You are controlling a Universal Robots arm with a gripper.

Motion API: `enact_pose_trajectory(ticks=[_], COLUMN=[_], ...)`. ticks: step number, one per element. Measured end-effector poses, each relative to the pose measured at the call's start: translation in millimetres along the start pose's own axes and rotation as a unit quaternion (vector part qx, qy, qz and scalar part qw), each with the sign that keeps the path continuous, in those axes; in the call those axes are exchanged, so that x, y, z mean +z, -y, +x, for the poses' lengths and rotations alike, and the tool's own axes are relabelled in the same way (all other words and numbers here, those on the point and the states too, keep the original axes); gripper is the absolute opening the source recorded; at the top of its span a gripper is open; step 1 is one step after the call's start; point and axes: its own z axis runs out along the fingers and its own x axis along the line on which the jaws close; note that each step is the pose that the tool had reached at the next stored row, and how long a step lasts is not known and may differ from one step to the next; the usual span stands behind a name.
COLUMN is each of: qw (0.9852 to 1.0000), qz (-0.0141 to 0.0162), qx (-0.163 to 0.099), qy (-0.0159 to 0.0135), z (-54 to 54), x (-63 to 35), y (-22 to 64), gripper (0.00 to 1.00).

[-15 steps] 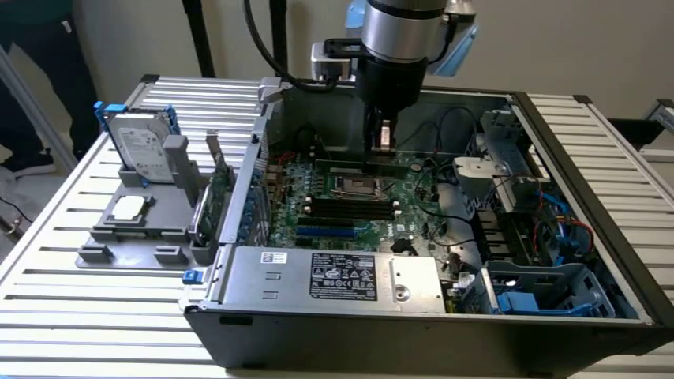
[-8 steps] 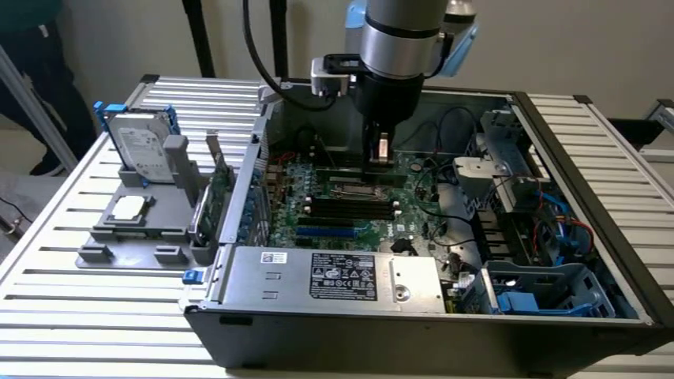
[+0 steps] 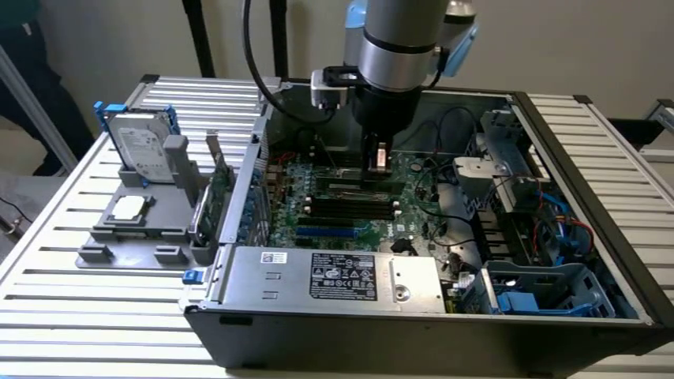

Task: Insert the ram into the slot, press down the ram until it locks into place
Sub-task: 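Insert the ram into the slot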

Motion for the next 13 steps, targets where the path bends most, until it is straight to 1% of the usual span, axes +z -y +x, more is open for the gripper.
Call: enact_pose_trajectory(ticks=[8, 13], qw=[1.0, 1.0], qz=[0.0, 0.0017], qx=[0.0, 0.0], qy=[-0.0001, 0.0], z=[0.3, 0.4], x=[14.6, 23.7], y=[-3.1, -3.7], gripper=[0.13, 0.13])
